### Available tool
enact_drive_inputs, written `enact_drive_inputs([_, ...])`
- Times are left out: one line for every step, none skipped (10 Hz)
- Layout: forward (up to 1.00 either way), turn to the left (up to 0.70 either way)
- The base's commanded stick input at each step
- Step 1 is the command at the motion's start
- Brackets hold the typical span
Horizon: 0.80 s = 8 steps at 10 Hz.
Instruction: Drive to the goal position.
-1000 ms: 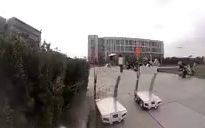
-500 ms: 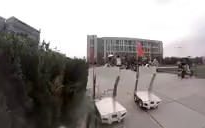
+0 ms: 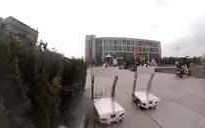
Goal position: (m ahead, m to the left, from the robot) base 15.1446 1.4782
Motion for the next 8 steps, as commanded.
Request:
enact_drive_inputs([0.7, -0.27])
enact_drive_inputs([0.7, -0.27])
enact_drive_inputs([0.7, -0.27])
enact_drive_inputs([0.7, -0.27])
enact_drive_inputs([0.7, -0.27])
enact_drive_inputs([0.7, -0.27])
enact_drive_inputs([0.7, -0.27])
enact_drive_inputs([0.48, -0.33])
